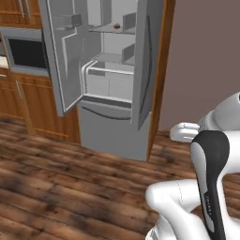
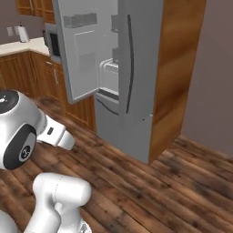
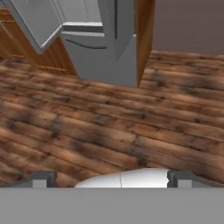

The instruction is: Gather the sweet potato and mushroom from the fridge and place them on a tray on the dining counter. Then gather the chicken drumstick and fish from the fridge and place them on the other tray.

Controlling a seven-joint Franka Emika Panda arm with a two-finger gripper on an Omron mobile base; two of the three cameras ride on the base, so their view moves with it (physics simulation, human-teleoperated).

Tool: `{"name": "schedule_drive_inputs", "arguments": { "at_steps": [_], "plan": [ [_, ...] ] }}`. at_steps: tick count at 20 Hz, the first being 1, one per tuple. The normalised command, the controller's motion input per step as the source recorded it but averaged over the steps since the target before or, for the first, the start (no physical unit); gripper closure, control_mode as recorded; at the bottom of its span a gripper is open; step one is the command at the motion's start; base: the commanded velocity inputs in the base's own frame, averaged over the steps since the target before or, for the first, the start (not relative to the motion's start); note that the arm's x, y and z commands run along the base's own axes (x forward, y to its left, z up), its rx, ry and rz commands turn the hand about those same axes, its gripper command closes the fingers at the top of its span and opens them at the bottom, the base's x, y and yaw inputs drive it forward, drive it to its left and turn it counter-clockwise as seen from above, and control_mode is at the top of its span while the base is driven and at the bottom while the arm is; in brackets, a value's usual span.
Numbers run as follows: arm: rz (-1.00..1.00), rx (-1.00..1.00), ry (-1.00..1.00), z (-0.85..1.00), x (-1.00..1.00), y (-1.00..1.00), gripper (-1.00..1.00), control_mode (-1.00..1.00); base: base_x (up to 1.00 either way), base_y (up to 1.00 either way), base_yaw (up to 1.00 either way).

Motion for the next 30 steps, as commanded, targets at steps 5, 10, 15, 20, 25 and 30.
{"name": "schedule_drive_inputs", "arguments": {
  "at_steps": [5, 10, 15, 20, 25, 30],
  "plan": [
    [0.0, 0.0, 0.0, 0.0, 0.0, 0.0, -1.0, 1.0, 0.67, 0.43, 0.15],
    [0.0, 0.0, 0.0, 0.0, 0.0, 0.0, -1.0, 1.0, 0.74, 0.37, 0.08],
    [0.0, 0.0, 0.0, 0.0, 0.0, 0.0, -1.0, 1.0, 0.74, 0.24, 0.01],
    [0.0, 0.0, 0.0, 0.0, 0.0, 0.0, -1.0, 1.0, 0.76, 0.24, -0.05],
    [0.0, 0.0, 0.0, 0.0, 0.0, 0.0, -1.0, 1.0, 0.69, 0.17, -0.08],
    [0.0, 0.0, 0.0, 0.0, 0.0, 0.0, -1.0, 1.0, 0.68, 0.18, -0.12]
  ]
}}
